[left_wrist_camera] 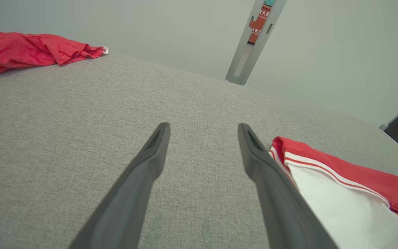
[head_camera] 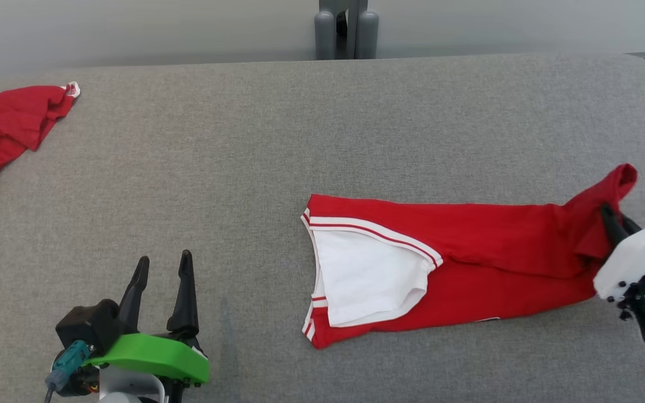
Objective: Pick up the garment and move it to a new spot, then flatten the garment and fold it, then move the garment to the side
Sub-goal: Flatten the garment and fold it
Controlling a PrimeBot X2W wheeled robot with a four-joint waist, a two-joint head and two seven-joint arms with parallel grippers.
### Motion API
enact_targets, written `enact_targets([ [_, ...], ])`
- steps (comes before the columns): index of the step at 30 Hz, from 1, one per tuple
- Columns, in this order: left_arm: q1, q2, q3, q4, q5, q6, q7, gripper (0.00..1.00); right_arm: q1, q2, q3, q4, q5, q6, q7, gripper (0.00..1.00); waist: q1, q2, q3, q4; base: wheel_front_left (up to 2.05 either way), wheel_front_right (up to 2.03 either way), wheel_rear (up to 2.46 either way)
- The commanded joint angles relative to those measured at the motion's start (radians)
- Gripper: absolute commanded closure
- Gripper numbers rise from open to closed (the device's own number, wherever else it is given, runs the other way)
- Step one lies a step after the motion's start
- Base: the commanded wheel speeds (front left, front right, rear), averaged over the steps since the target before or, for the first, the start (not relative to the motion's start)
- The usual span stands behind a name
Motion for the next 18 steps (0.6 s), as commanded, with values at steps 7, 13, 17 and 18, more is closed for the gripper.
enact_targets([
  [7,-0.006,0.006,-0.011,0.005,0.005,-0.002,0.006,0.00,0.078,0.075,0.153,-0.217,0.119,-0.001,0.080,1.00,0.0000,0.0000,-0.027,0.029,0.00,0.00,0.00],
  [13,-0.010,0.004,-0.020,0.007,0.002,-0.006,0.007,0.00,0.071,0.117,0.289,-0.239,0.164,-0.001,0.080,1.00,0.0000,0.0000,-0.032,0.056,0.00,0.00,0.00],
  [17,-0.018,0.000,-0.027,0.011,0.002,-0.008,0.008,0.00,0.040,0.141,0.384,-0.185,0.176,-0.001,0.052,1.00,0.0000,0.0000,-0.030,0.077,0.00,0.00,0.00],
  [18,-0.021,-0.001,-0.030,0.013,0.002,-0.008,0.009,0.00,0.031,0.146,0.410,-0.165,0.180,-0.001,0.042,1.00,0.0000,0.0000,-0.029,0.084,0.00,0.00,0.00],
])
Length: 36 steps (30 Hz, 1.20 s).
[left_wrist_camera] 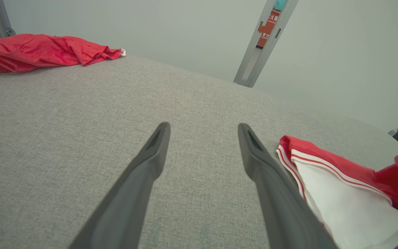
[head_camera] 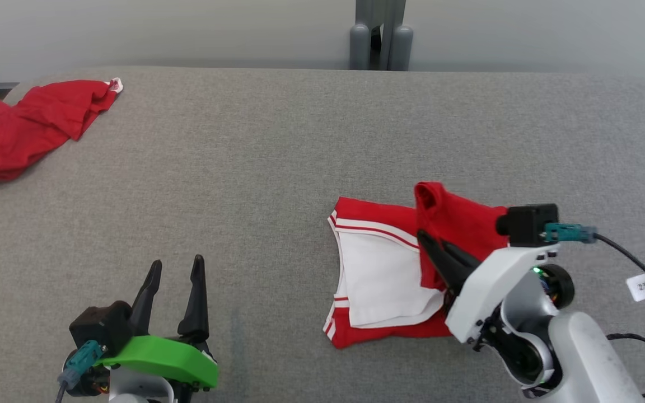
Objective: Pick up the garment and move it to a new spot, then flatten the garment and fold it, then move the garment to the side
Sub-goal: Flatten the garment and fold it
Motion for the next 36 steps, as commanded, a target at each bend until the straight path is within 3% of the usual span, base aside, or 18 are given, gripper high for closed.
enact_targets([
  [1,-0.021,-0.001,-0.002,0.002,0.003,-0.003,0.002,0.00,-0.016,0.005,0.021,0.023,0.015,0.000,-0.014,1.00,0.0000,0.0000,0.003,0.016,0.00,0.00,0.00],
  [12,-0.039,-0.013,-0.018,0.022,0.000,-0.012,-0.009,0.00,-0.123,0.020,0.130,0.280,0.050,0.000,-0.097,1.00,0.0000,0.0000,0.018,0.075,0.00,0.00,0.00],
  [13,-0.039,-0.013,-0.019,0.024,-0.001,-0.013,-0.010,0.00,-0.133,0.019,0.139,0.301,0.057,0.000,-0.109,0.68,0.0000,0.0000,0.019,0.077,0.00,0.00,0.00],
  [14,-0.039,-0.013,-0.020,0.026,-0.002,-0.012,-0.012,0.00,-0.140,0.020,0.148,0.315,0.063,0.000,-0.121,0.47,0.0000,0.0000,0.020,0.079,0.00,0.00,0.00],
  [15,-0.041,-0.014,-0.020,0.028,-0.002,-0.012,-0.012,0.00,-0.150,0.020,0.162,0.328,0.071,0.000,-0.138,0.00,0.0000,0.0000,0.022,0.080,0.00,0.00,0.00],
  [24,-0.056,-0.017,-0.032,0.036,0.008,-0.015,-0.018,0.00,-0.214,0.018,0.213,0.356,0.156,0.000,-0.270,0.00,0.0000,0.0000,0.026,0.055,0.00,0.00,0.00],
  [31,-0.085,-0.022,-0.053,0.046,0.020,-0.022,-0.017,0.00,-0.245,-0.003,0.090,0.341,0.023,0.000,-0.419,0.00,0.0000,0.0000,0.022,0.028,0.00,0.00,0.00],
  [36,-0.103,-0.024,-0.063,0.057,0.028,-0.023,-0.018,0.00,-0.219,-0.018,0.007,0.317,-0.080,0.000,-0.466,0.00,0.0000,0.0000,0.017,0.009,0.00,0.00,0.00],
])
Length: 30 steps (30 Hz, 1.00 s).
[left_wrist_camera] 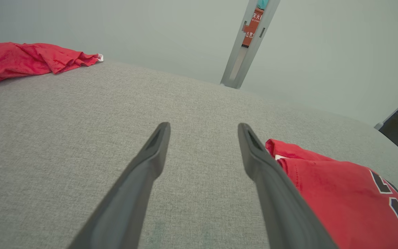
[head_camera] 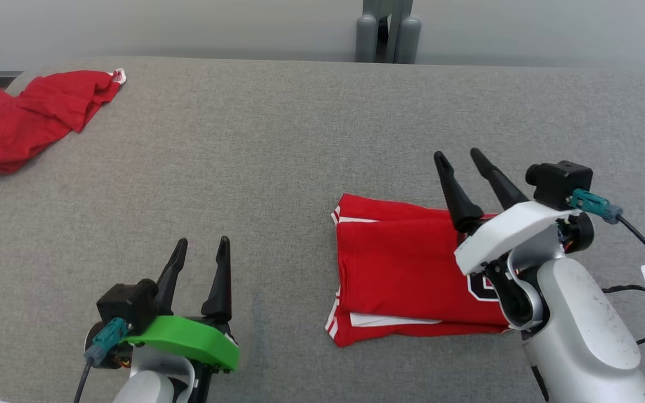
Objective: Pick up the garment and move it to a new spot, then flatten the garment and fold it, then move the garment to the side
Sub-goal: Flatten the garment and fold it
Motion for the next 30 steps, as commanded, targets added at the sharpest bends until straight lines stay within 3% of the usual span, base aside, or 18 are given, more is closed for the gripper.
enact_targets([
  [1,-0.019,-0.001,-0.002,0.002,0.014,-0.003,-0.005,0.00,0.019,-0.011,-0.020,-0.013,-0.034,0.000,-0.017,0.00,0.0000,0.0000,-0.004,-0.009,0.00,0.00,0.00],
  [10,-0.015,-0.006,-0.006,0.024,0.019,-0.004,-0.031,0.00,0.129,-0.010,-0.161,-0.090,-0.242,0.000,-0.089,0.00,0.0000,0.0000,-0.040,-0.039,0.00,0.00,0.00],
  [20,0.023,-0.020,0.019,0.045,0.039,0.002,-0.066,0.00,0.307,0.032,-0.262,-0.151,-0.372,0.000,-0.134,0.00,0.0000,0.0000,-0.093,-0.051,0.00,0.00,0.00],
  [30,0.086,-0.017,0.065,0.068,0.048,0.006,-0.075,0.00,0.391,0.035,-0.239,-0.124,-0.298,0.000,-0.168,0.00,0.0000,0.0000,-0.129,-0.056,0.00,0.00,0.00],
])
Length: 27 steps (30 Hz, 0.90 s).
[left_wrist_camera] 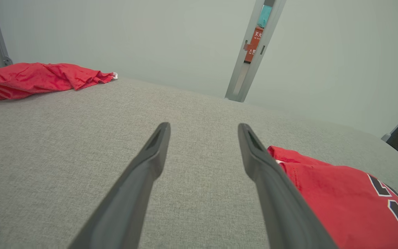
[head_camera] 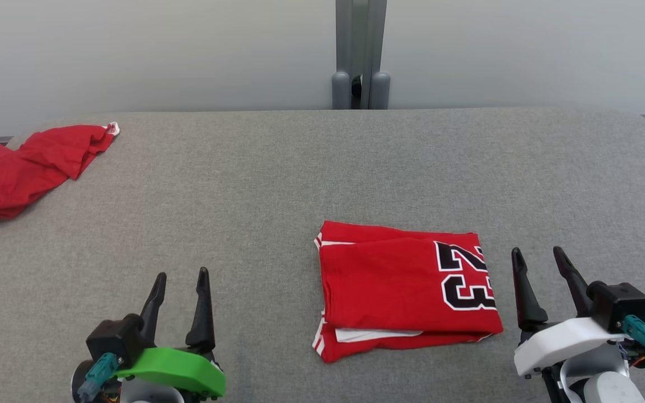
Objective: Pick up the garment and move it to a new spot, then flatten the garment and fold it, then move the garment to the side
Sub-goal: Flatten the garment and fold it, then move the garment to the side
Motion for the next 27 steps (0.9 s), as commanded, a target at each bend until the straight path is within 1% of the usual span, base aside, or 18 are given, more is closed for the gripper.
enact_targets([
  [1,0.015,0.009,0.008,0.004,0.010,0.003,-0.007,0.00,0.007,-0.002,0.004,0.006,0.007,0.000,-0.008,0.00,0.0000,0.0000,-0.003,-0.002,0.00,0.00,0.00],
  [10,0.022,-0.006,0.026,0.014,0.015,-0.010,-0.008,0.00,-0.009,-0.001,0.008,0.034,0.009,0.000,-0.006,0.00,0.0000,0.0000,-0.004,0.002,0.00,0.00,0.00],
  [21,0.024,-0.010,0.028,0.017,0.023,-0.017,-0.007,0.00,-0.016,-0.001,0.012,0.050,0.003,0.000,-0.006,0.00,0.0000,0.0000,-0.002,-0.003,0.00,0.00,0.00],
  [27,0.018,-0.011,0.026,0.019,0.025,-0.016,-0.007,0.00,-0.012,-0.001,0.020,0.078,0.003,0.000,0.024,0.00,0.0000,0.0000,0.004,0.000,0.00,0.00,0.00],
])
